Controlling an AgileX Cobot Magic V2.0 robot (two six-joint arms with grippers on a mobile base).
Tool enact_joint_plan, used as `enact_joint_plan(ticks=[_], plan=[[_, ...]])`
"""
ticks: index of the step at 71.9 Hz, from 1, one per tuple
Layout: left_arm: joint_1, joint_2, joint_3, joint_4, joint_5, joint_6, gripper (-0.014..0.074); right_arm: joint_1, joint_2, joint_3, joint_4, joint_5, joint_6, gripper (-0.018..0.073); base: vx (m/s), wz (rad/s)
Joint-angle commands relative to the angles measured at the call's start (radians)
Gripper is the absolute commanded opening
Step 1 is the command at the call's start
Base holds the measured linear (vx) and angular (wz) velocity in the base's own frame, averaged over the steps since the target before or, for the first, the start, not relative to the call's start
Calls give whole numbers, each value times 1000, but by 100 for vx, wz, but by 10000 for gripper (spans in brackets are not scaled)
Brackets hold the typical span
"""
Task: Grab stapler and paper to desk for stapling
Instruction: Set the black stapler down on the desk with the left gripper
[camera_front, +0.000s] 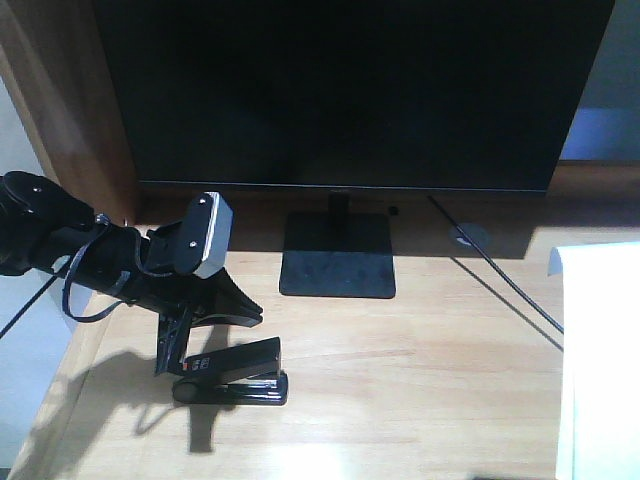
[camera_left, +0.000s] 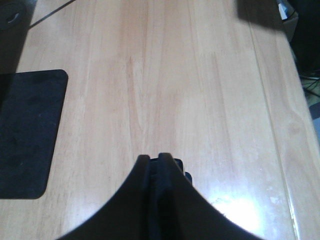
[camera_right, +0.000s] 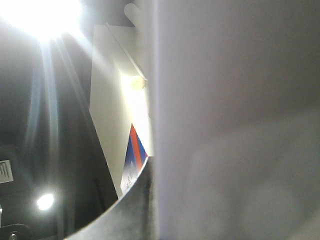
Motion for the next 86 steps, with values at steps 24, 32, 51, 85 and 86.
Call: enact_joint_plan(ticks=[24, 32, 51, 85, 86], plan=[[-3, 30, -22, -59, -7, -80, -8, -4, 16, -31, -2, -30, -12, -4, 0, 0], [-10, 59, -22, -59, -16, -80, -8, -4, 16, -31, -2, -30, -12, -4, 0, 0], [-20, 94, -22, -59, -19, -80, -8, -4, 16, -31, -2, -32, -12, -4, 0, 0], [-20, 94, -22, -58, -15, -80, -8, -4, 16, -31, -2, -33, -12, -4, 0, 0], [-20, 94, -22, -58, -15, -80, -8, -4, 16, -31, -2, -33, -12, -4, 0, 0]])
